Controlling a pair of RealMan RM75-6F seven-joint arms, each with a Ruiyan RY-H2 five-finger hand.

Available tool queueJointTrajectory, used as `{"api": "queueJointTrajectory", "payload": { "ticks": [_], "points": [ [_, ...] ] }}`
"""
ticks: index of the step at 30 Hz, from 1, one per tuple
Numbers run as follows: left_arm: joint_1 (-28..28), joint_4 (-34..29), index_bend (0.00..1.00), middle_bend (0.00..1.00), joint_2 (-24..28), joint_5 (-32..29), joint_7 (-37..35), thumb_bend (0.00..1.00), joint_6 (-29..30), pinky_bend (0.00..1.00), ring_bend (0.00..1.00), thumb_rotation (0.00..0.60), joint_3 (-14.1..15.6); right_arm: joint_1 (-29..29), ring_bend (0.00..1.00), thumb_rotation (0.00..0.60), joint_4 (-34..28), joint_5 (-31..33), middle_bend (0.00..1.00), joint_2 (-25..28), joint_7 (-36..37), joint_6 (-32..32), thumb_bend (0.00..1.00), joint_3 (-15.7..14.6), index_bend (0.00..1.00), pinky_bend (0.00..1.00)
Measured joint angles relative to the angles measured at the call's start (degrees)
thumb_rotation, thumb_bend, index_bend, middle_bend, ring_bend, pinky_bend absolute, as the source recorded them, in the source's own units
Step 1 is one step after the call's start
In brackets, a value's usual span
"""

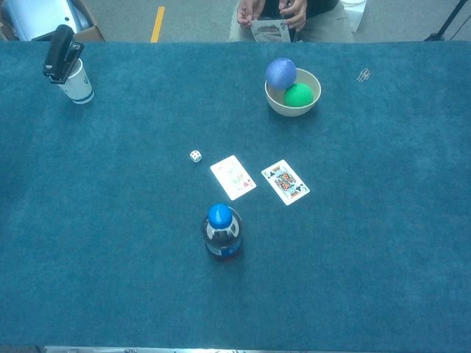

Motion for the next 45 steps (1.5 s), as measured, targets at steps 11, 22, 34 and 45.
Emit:
{"api": "queueJointTrajectory", "payload": {
  "ticks": [11, 22, 34, 45],
  "points": [
    [-0.7, 0.6, 0.27, 0.27, 0.7, 0.7, -1.0, 0.40, -0.7, 0.02, 0.15, 0.600, 0.0, 0.1, 0.24, 0.600, -0.3, -0.1, 0.40, 0.0, -0.4, 0.4, 0.30, 0.3, 0.34, 0.33],
    [-7.2, 0.1, 0.15, 0.44, 4.2, 4.4, -2.1, 0.40, -9.3, 0.30, 0.40, 0.600, -0.1, 1.5, 0.24, 0.600, -1.4, 0.8, 0.39, -0.1, -0.4, 0.6, 0.30, 2.5, 0.34, 0.33],
    [-20.4, 0.1, 0.00, 0.97, 5.6, 6.2, -1.7, 0.71, -28.0, 0.83, 0.89, 0.600, -0.3, 3.6, 0.24, 0.600, -2.0, 2.8, 0.38, -1.1, -3.0, -1.3, 0.30, 4.1, 0.34, 0.33],
    [-29.9, 3.8, 0.00, 1.00, 1.8, 8.3, -1.9, 0.99, -38.8, 0.98, 1.00, 0.600, 0.5, 4.4, 0.25, 0.600, -2.8, 3.6, 0.38, -0.7, -3.9, -1.8, 0.30, 4.7, 0.34, 0.33]
  ]
}}
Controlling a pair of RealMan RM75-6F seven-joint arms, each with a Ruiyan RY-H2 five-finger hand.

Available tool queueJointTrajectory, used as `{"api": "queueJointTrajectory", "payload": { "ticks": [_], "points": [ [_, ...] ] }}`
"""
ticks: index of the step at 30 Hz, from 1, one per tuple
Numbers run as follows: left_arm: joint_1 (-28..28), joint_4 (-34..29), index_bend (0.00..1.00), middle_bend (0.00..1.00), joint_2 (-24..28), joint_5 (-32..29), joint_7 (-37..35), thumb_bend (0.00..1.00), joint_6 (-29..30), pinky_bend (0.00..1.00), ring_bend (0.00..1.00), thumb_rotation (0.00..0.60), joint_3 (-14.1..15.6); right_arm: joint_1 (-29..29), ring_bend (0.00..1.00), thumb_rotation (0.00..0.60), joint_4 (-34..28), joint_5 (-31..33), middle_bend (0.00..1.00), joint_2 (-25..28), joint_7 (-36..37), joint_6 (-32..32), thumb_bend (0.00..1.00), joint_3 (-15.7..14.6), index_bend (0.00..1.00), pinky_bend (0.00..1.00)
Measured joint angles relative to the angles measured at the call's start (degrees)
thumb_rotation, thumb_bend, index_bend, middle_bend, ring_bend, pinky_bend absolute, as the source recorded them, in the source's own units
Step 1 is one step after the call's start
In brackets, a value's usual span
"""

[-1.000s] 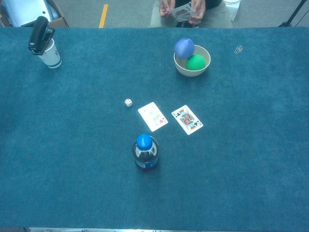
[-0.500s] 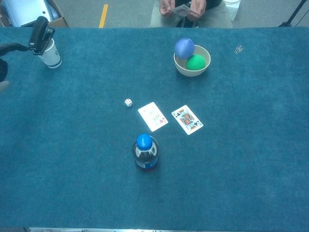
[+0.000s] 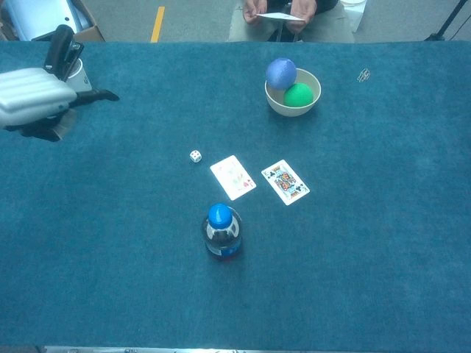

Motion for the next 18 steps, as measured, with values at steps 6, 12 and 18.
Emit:
{"api": "queueJointTrajectory", "payload": {
  "ticks": [6, 12, 18],
  "points": [
    [-3.0, 0.4, 0.00, 1.00, -2.4, -1.2, 1.1, 0.99, -4.4, 0.98, 1.00, 0.600, 0.9, 0.2, 0.25, 0.600, 0.2, 0.3, 0.38, 0.0, 0.3, -0.3, 0.30, 0.0, 0.34, 0.33],
    [-5.2, 1.2, 0.00, 1.00, -6.0, -2.8, 1.6, 0.99, -6.9, 0.98, 1.00, 0.600, 1.3, 0.4, 0.25, 0.600, 1.0, 0.7, 0.38, -0.3, 1.0, -0.8, 0.30, -0.1, 0.34, 0.33],
    [-7.8, 3.0, 0.00, 1.00, -9.9, -3.8, 1.9, 0.99, -9.5, 0.98, 1.00, 0.600, 1.8, 0.4, 0.25, 0.600, 1.6, 1.0, 0.38, -0.3, 1.3, -0.9, 0.30, -0.2, 0.34, 0.33]
  ]
}}
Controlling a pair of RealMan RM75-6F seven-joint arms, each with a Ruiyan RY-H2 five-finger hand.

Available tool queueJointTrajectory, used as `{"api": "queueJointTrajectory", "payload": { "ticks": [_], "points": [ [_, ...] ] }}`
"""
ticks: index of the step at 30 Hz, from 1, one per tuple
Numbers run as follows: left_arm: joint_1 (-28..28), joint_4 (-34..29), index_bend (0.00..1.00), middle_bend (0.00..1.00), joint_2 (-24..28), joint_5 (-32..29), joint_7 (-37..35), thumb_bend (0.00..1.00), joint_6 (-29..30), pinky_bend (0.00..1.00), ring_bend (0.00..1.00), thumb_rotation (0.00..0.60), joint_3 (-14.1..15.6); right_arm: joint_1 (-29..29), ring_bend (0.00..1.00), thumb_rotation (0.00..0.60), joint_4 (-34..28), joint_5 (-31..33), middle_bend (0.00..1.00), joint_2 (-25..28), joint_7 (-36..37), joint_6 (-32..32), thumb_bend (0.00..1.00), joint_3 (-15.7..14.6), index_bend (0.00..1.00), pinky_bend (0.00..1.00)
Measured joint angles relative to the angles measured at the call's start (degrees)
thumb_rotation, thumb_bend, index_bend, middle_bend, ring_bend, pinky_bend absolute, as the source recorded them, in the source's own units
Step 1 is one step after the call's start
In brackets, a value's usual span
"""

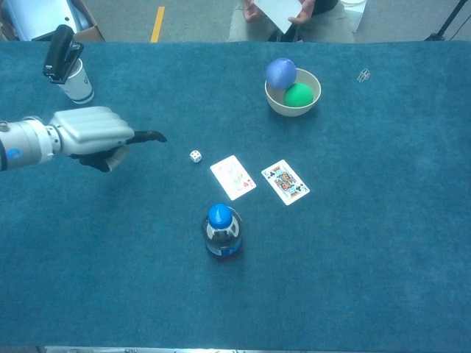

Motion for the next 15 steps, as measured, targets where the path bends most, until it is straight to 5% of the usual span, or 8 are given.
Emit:
{"api": "queueJointTrajectory", "payload": {
  "ticks": [15],
  "points": [
    [-4.8, 1.1, 0.00, 1.00, -3.4, -3.0, -1.3, 0.99, -4.6, 0.98, 1.00, 0.600, 0.7, -0.1, 0.25, 0.600, 1.2, 1.1, 0.38, -0.4, 0.8, -0.2, 0.30, 0.0, 0.34, 0.33]
  ]
}}
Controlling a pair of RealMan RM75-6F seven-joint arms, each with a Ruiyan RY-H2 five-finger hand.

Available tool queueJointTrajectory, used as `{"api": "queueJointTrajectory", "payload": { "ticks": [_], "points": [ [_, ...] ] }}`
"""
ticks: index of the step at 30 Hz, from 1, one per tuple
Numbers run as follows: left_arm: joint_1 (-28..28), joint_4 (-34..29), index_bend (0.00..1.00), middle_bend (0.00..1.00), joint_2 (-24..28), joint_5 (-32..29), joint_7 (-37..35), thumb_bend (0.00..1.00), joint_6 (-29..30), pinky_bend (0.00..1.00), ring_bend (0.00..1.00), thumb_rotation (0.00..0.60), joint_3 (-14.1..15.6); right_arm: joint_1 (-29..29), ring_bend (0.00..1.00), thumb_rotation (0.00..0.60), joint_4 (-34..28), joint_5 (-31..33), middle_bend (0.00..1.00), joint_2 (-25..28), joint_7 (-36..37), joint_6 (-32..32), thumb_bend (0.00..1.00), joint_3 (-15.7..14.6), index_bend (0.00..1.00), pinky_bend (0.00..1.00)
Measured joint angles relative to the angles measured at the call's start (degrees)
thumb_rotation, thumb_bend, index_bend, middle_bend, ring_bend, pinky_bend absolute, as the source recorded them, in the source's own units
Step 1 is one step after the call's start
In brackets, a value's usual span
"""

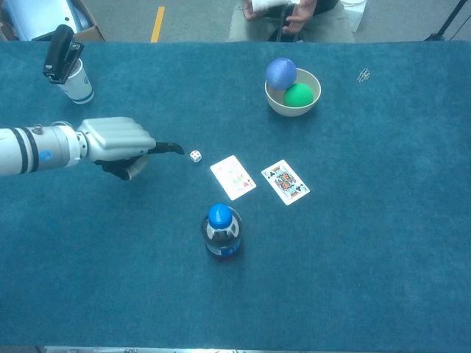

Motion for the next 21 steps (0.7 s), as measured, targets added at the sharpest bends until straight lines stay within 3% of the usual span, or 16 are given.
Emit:
{"api": "queueJointTrajectory", "payload": {
  "ticks": [21],
  "points": [
    [-4.5, 4.2, 0.00, 1.00, -4.8, -1.6, -5.6, 0.99, -3.2, 0.98, 1.00, 0.600, 0.5, -0.1, 0.25, 0.600, 1.0, 0.4, 0.37, 0.2, 1.5, 0.2, 0.30, 0.2, 0.34, 0.33]
  ]
}}
